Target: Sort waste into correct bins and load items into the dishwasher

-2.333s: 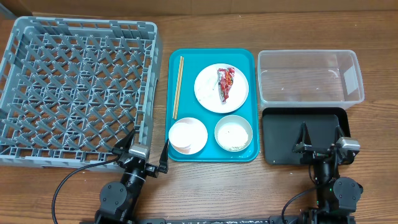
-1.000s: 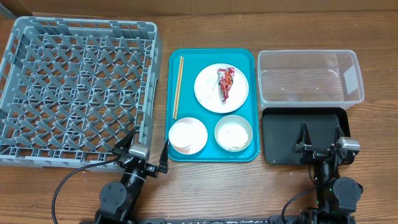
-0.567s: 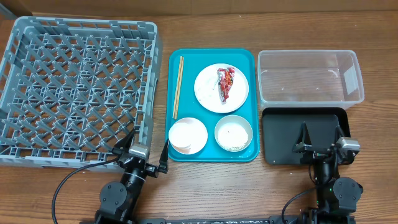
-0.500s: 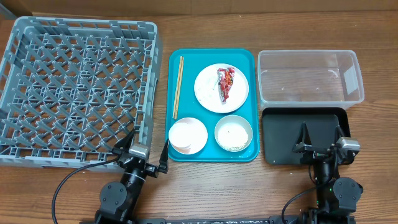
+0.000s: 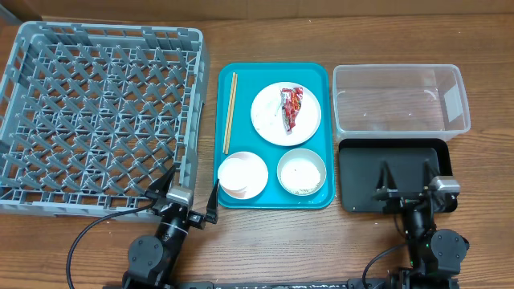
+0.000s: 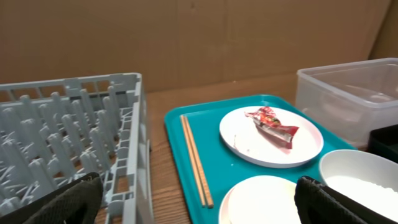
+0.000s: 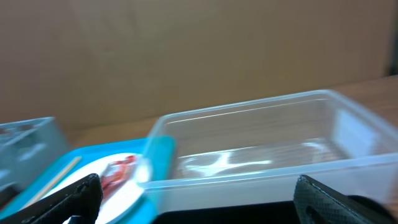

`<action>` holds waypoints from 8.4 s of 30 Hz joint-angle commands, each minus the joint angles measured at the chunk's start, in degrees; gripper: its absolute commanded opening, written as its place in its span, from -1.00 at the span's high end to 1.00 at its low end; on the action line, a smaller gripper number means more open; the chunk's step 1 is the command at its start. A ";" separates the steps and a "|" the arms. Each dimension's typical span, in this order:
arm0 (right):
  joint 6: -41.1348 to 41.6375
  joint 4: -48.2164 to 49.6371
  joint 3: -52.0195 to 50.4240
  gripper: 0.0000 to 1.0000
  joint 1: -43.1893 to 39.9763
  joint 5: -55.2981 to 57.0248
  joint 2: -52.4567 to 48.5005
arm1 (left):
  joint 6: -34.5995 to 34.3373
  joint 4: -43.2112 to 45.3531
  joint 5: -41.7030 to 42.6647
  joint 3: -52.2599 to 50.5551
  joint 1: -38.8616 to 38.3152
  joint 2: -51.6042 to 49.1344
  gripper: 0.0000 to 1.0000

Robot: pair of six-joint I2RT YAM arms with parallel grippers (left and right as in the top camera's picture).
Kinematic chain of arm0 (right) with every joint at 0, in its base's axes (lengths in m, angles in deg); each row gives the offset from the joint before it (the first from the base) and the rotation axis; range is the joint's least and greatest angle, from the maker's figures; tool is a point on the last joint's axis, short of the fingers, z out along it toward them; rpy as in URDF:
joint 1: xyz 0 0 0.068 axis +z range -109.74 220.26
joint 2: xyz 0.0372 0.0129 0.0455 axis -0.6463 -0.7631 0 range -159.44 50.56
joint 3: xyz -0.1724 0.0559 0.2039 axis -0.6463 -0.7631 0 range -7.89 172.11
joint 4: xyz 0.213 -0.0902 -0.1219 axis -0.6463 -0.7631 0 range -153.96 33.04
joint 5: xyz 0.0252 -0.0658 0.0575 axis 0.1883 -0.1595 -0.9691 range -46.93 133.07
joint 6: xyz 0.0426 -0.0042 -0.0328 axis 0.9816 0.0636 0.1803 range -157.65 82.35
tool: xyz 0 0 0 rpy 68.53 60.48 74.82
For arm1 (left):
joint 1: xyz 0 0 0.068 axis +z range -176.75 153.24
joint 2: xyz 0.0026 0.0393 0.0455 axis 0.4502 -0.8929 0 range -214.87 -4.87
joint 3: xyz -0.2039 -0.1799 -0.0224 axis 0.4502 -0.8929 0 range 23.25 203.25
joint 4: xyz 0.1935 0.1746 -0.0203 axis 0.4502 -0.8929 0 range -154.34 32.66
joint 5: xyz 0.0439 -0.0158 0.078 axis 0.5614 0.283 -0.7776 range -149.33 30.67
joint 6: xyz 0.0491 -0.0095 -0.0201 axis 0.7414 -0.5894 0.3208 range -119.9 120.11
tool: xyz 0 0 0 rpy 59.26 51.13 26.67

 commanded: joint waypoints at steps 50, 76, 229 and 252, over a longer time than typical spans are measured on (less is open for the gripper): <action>5.35 -67.49 84.02 -0.33 28.04 -11.74 -76.22 | -15.91 -67.25 6.25 89.22 0.24 -68.19 -0.61; 27.52 -50.21 84.08 0.42 52.72 0.17 -110.38 | -24.55 -85.26 -7.69 96.17 1.99 -60.61 -1.00; 2.40 -65.13 84.02 -0.61 28.04 -18.91 -76.65 | -23.32 -77.94 -11.85 68.48 22.14 -74.55 -0.39; 2.38 -65.99 84.02 -0.62 28.04 -18.86 -76.65 | -21.09 -71.80 4.42 64.89 22.23 -83.08 -1.00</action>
